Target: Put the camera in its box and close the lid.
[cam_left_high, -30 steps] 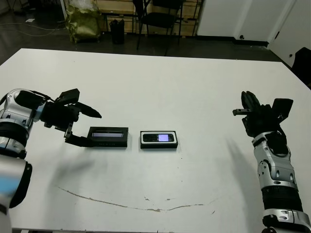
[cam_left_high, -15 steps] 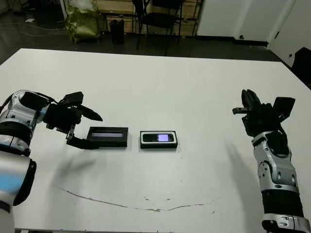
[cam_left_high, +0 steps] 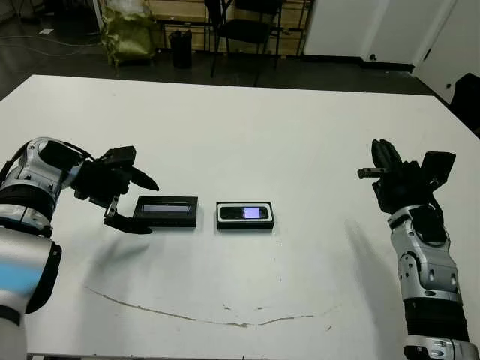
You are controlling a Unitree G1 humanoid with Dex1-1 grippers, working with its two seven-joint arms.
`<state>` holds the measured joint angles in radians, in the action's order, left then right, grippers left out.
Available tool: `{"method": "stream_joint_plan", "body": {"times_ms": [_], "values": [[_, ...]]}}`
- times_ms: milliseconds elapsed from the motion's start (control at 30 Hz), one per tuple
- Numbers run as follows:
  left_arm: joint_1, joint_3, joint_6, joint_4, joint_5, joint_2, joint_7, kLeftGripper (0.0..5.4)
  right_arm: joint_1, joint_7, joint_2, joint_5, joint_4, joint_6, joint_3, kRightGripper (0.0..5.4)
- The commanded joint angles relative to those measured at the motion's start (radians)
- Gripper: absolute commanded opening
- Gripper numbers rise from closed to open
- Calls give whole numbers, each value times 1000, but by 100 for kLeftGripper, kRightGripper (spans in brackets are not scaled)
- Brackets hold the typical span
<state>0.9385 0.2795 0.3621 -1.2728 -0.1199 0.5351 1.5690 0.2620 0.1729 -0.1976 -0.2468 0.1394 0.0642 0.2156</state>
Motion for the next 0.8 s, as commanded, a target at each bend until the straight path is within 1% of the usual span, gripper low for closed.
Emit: {"method": "stream_joint_plan", "body": {"times_ms": [33,133,167,267,333,400,433,533,633,700,800], "values": [[13,2,4,-16,-38,-24,-24,538,-21,1,3,3,-2,18,-4,0],[13,6,10,-18,-66,-30,-61,538,-27,-12,8,-4,-35,49,-3,0],[12,4,5,-20,-70,-32,-64,538,-29,-7,9,-9,-41,48,-1,0],[8,9,44,-19,-94,-32,-88,538,-32,1,8,-10,-46,40,-2,0],[11,6,10,-26,-102,-36,-98,538,-34,-8,5,4,-47,39,-7,0],[8,-9,-52,-38,-96,-40,-107,538,-36,-10,3,11,-58,43,-12,0],[7,-12,-61,-39,-96,-40,-111,538,-36,-7,5,8,-59,41,-12,0],[8,-9,-71,-38,-108,-40,-126,538,-41,-26,12,12,-94,67,-17,0],[13,3,-84,-34,-133,-40,-152,538,-43,-11,11,-8,-103,79,-13,0],[16,9,-96,-34,-143,-41,-159,538,-44,0,10,-16,-101,74,-11,0],[17,-3,-152,-40,-135,-45,-152,500,-41,1,13,-25,-83,70,-2,0]]}}
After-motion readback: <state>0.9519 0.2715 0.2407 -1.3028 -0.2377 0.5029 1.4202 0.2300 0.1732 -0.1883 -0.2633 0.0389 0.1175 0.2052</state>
